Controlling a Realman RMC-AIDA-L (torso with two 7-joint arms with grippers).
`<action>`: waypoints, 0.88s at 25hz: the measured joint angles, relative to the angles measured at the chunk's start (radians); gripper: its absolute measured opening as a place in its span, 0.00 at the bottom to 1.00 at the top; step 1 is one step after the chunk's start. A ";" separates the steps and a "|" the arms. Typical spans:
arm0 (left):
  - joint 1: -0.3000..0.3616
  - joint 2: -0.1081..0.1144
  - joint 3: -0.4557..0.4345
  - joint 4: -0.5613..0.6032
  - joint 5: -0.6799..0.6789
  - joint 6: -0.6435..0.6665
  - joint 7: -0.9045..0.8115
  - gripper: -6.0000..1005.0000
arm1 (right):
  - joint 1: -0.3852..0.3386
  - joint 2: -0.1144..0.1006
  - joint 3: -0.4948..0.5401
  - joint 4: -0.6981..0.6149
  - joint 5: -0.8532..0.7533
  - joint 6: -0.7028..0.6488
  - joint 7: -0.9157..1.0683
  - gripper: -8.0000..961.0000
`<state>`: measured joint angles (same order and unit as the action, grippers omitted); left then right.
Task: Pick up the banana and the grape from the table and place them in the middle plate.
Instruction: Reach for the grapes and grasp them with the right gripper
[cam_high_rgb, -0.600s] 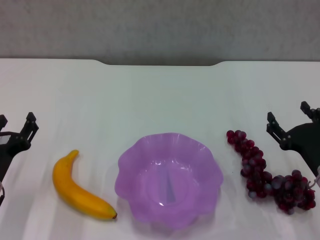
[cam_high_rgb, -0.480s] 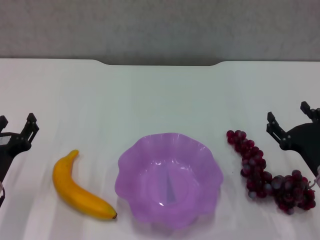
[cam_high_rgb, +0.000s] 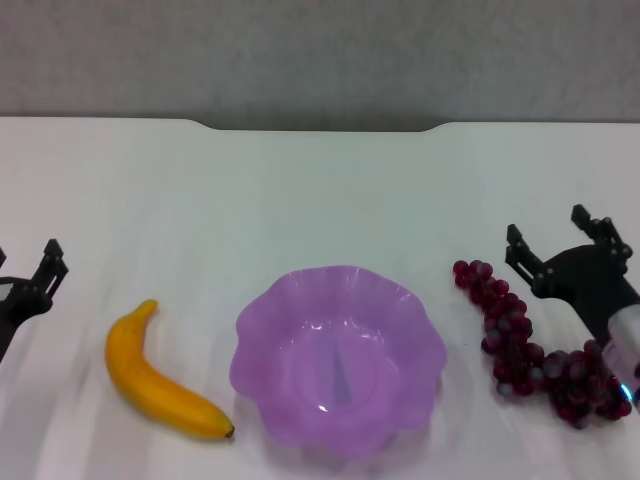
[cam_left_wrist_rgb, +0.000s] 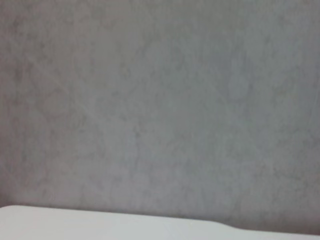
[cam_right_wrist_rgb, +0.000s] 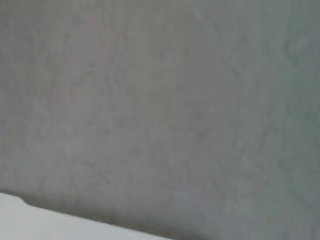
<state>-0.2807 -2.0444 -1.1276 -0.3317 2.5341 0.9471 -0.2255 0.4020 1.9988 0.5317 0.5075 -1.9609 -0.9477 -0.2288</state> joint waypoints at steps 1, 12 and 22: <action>0.000 0.001 -0.001 0.005 0.000 -0.003 0.000 0.75 | -0.013 -0.007 0.029 0.043 -0.001 0.040 -0.037 0.88; -0.006 0.001 -0.003 0.016 0.000 -0.007 0.003 0.75 | -0.253 0.001 0.567 0.601 0.000 0.755 -0.591 0.87; -0.012 0.001 -0.003 0.017 0.000 -0.020 0.004 0.75 | -0.213 0.000 0.902 0.703 -0.018 1.417 -0.469 0.86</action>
<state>-0.2930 -2.0432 -1.1305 -0.3144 2.5342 0.9267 -0.2213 0.1895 1.9993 1.4337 1.2105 -1.9792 0.4691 -0.6975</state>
